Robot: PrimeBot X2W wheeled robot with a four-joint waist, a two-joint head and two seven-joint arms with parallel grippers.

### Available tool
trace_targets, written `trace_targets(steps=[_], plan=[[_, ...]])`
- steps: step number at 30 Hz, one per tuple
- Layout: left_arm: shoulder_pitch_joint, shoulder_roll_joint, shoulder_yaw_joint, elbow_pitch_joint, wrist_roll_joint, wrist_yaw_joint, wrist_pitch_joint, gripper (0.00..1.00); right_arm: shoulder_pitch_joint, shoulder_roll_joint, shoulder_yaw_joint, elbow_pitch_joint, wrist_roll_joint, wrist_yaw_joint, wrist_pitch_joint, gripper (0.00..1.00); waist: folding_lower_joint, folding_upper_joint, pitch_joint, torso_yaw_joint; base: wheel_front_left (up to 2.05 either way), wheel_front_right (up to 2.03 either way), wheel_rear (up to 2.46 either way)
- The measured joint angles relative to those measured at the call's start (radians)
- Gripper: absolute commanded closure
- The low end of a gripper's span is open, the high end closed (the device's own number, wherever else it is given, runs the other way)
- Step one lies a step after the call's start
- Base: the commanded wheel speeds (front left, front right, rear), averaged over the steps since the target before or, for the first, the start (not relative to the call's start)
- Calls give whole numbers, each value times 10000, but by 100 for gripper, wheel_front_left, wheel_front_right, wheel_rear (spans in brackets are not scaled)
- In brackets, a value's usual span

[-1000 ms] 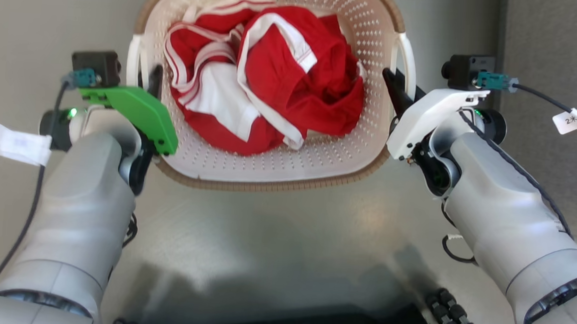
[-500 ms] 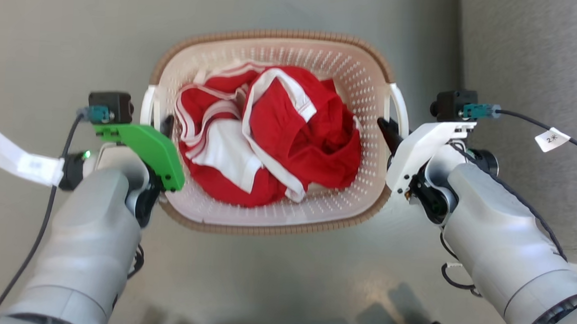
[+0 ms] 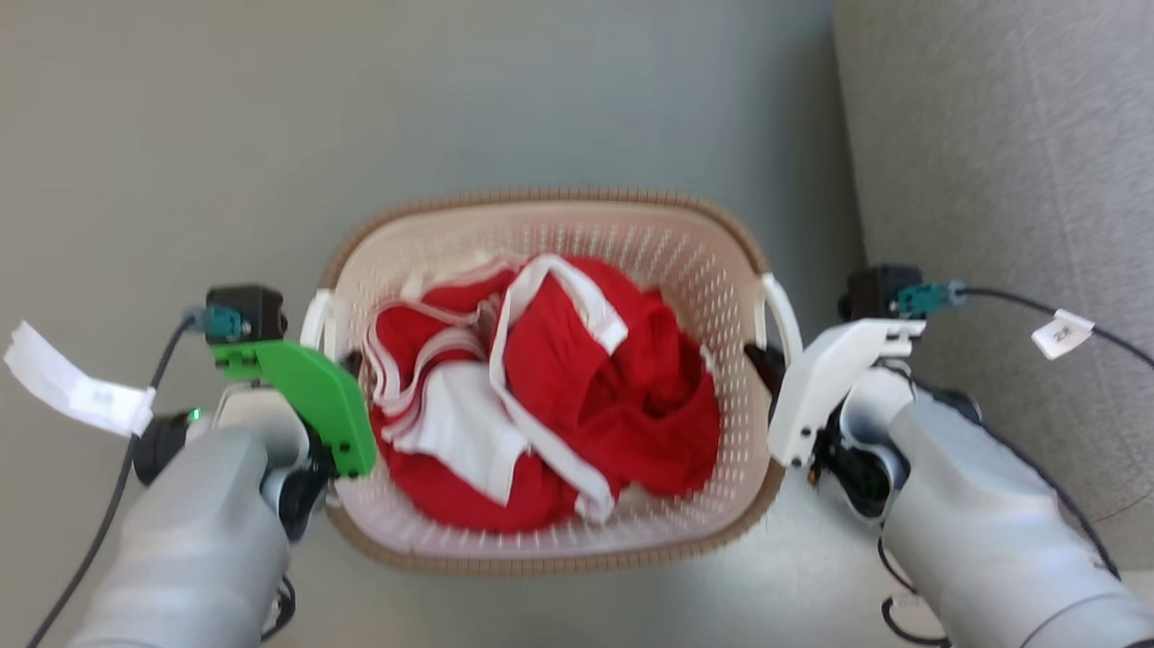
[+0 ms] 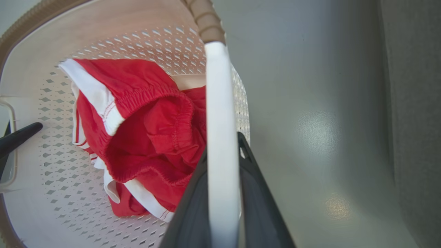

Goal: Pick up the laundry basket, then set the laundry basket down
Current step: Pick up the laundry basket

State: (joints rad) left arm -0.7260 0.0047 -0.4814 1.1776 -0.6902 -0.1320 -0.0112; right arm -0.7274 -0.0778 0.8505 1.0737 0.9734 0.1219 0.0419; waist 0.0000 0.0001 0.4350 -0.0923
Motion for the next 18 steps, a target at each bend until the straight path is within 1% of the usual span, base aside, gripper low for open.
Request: trace_targets(steps=[8,9,18], plan=[[872,2,-299,71,-481,0,568,100,789,42,330,61,336,-2,663,100,0,0,-1160,-51,0,0,0],[872,2,-299,71,-481,0,568,100,789,42,330,61,336,-2,663,100,0,0,-1160,-51,0,0,0],[1573,4,-466,125,-913,0,1135,100,1265,52,598,88,694,-6,1319,100,-1,0,-2420,-127,0,0,0]])
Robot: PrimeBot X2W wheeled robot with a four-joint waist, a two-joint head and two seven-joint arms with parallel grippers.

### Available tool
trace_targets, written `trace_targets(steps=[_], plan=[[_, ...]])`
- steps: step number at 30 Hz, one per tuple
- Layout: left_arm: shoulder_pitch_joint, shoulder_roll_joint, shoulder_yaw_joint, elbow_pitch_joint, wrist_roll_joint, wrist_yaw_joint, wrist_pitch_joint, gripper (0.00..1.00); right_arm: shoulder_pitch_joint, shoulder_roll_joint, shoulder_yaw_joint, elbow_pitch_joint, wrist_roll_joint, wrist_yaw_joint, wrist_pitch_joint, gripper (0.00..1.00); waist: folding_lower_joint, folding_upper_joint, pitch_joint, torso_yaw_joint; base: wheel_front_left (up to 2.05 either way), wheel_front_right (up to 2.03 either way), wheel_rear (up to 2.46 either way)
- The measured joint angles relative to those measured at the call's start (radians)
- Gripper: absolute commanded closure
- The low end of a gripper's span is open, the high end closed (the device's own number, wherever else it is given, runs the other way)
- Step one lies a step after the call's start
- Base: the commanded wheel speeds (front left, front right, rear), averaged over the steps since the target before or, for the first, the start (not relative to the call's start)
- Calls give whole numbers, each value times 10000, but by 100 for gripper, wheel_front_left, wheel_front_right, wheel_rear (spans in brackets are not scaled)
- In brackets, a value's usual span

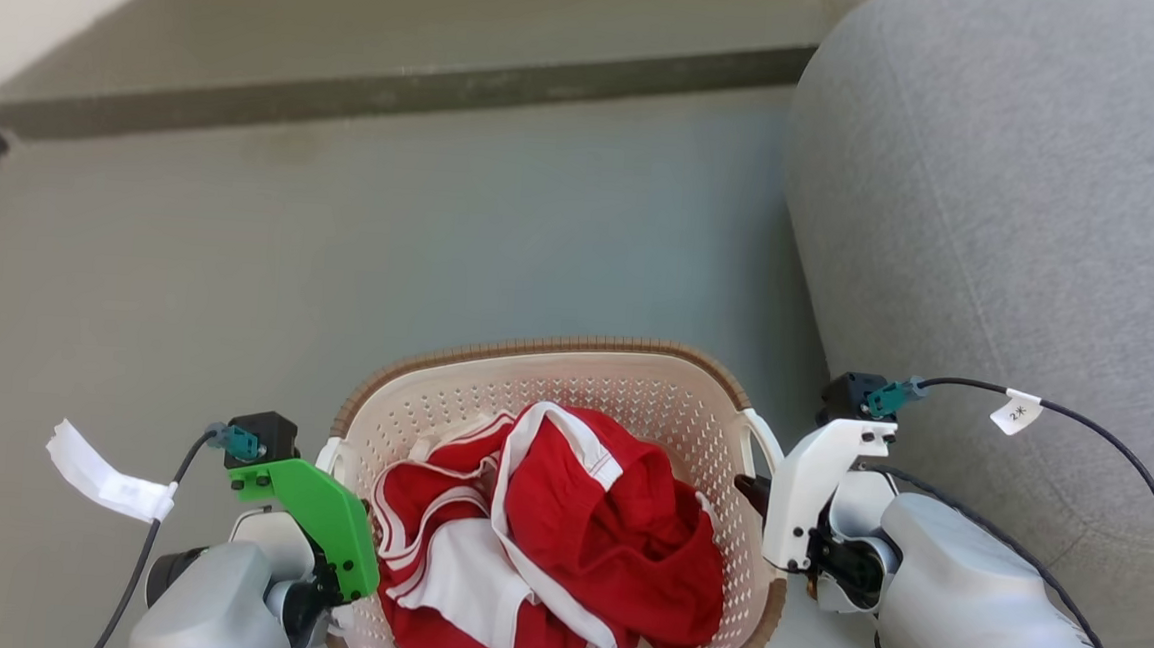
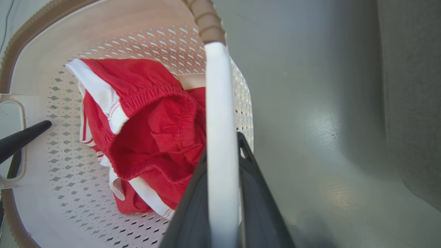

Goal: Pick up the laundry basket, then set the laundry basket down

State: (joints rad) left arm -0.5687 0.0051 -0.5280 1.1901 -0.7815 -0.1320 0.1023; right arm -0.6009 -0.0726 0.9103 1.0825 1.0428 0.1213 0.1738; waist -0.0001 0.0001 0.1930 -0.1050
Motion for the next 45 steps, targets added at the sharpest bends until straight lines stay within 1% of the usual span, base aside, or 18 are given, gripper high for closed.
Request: trace_targets(steps=[6,12,21,45], plan=[[74,6,-173,-23,-207,0,324,100,138,-52,44,-8,196,0,303,100,0,0,-593,-45,0,0,0],[263,6,-238,-2,-274,0,568,100,336,-71,157,-31,407,-6,569,100,0,0,-880,-62,0,0,0],[314,4,-314,25,-472,0,817,100,361,-146,305,-84,596,-12,826,100,0,0,-985,-43,0,0,0],[355,6,-556,109,-763,2,817,100,362,-245,614,-188,871,-12,913,100,0,0,-967,-76,0,0,0]])
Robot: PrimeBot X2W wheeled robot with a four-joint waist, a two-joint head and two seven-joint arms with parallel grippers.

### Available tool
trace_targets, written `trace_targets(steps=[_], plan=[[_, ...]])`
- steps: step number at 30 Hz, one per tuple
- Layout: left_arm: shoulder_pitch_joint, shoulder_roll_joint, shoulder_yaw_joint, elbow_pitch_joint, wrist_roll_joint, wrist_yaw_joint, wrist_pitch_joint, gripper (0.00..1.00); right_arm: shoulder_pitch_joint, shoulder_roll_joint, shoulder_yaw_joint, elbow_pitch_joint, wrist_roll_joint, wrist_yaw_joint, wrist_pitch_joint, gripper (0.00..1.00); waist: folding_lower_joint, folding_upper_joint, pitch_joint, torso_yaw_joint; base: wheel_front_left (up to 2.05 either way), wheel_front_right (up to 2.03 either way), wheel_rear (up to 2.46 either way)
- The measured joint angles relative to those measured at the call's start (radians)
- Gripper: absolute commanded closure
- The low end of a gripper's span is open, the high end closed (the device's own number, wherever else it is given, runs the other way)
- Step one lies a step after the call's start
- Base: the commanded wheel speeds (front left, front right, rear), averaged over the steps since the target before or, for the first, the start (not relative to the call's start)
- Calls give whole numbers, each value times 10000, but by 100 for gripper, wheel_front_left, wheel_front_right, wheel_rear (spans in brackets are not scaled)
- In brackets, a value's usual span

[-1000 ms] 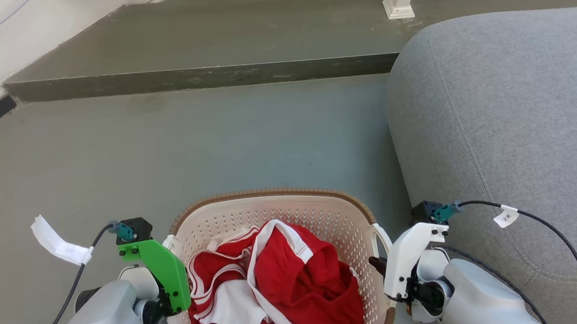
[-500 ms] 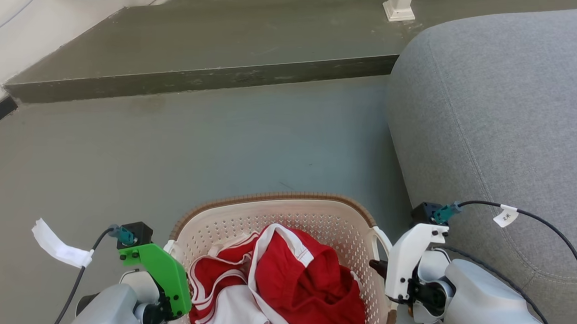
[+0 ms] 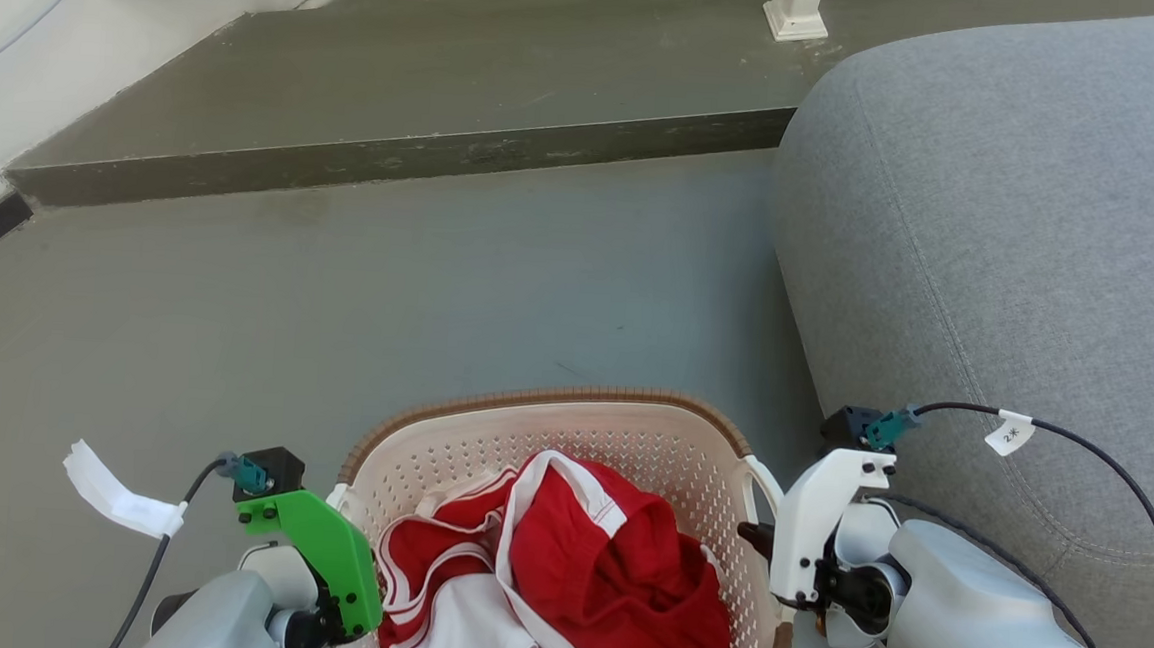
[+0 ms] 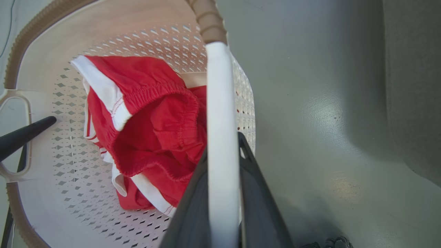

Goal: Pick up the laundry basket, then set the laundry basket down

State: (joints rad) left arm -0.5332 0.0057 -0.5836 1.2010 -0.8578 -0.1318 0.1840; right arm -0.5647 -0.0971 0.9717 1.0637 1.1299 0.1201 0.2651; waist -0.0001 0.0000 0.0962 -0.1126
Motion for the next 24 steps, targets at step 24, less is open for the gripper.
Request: trace_targets(steps=[24], plan=[[-386,6,-42,19,-63,19,-596,100,-289,-228,96,-437,242,-71,-493,100,0,0,835,-10,0,0,0]])
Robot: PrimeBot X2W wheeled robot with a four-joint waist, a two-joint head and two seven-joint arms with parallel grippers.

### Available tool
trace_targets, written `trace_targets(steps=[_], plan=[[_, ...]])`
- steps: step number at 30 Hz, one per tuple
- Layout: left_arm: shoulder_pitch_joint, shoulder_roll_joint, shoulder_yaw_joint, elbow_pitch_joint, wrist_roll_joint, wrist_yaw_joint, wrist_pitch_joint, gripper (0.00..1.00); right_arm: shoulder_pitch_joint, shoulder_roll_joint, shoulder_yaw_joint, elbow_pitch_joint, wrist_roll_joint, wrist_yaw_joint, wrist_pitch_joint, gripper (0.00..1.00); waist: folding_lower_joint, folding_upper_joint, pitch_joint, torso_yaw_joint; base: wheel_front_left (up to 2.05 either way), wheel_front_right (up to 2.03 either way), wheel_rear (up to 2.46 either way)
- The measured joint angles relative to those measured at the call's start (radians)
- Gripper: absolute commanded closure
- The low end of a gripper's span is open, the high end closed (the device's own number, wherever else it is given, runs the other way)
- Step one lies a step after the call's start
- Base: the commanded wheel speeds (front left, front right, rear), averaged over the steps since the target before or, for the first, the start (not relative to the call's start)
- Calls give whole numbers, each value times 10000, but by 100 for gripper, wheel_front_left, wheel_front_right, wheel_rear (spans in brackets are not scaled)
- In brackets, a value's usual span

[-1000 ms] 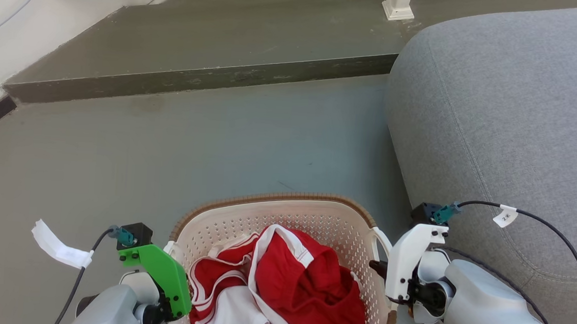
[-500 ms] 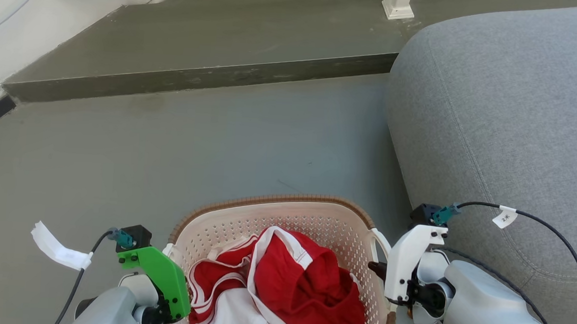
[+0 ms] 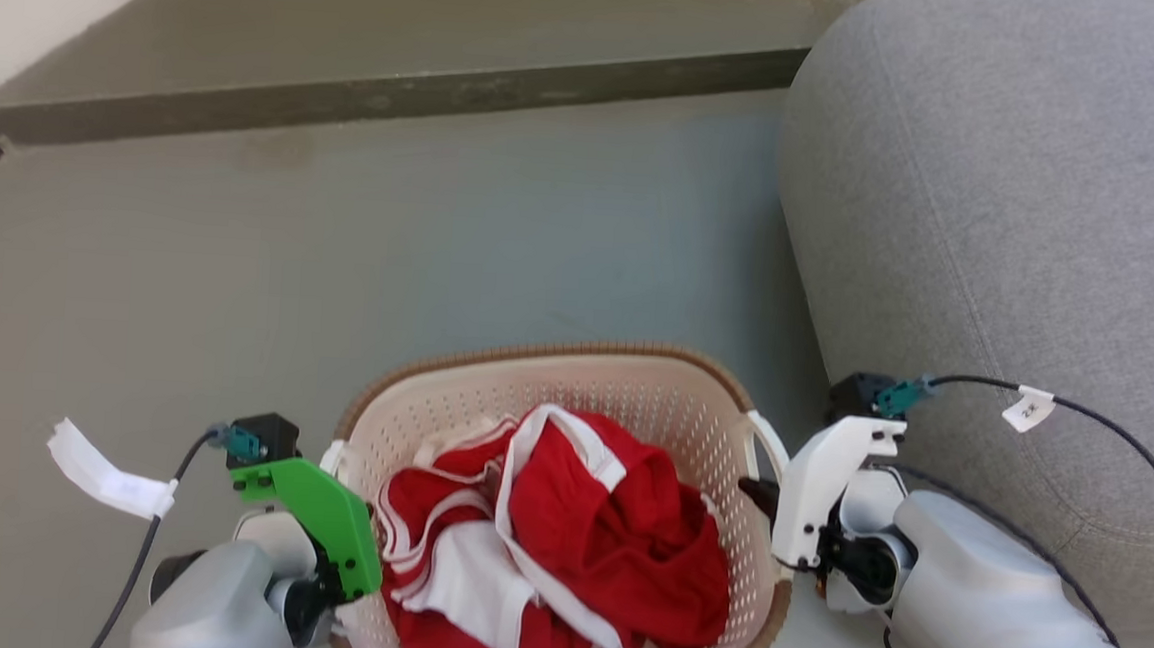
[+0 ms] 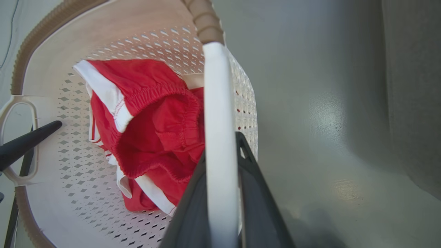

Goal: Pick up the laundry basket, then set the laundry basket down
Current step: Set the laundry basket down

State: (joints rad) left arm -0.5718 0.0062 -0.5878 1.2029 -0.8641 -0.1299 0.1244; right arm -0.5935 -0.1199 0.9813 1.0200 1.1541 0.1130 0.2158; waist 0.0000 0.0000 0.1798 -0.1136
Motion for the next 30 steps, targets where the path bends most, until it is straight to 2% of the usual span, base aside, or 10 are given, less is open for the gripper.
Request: trace_targets(steps=[30], plan=[[-2194,21,100,-529,77,347,-1850,100,-1948,-731,-15,-922,-19,0,-1856,100,1,0,3431,182,0,0,0]])
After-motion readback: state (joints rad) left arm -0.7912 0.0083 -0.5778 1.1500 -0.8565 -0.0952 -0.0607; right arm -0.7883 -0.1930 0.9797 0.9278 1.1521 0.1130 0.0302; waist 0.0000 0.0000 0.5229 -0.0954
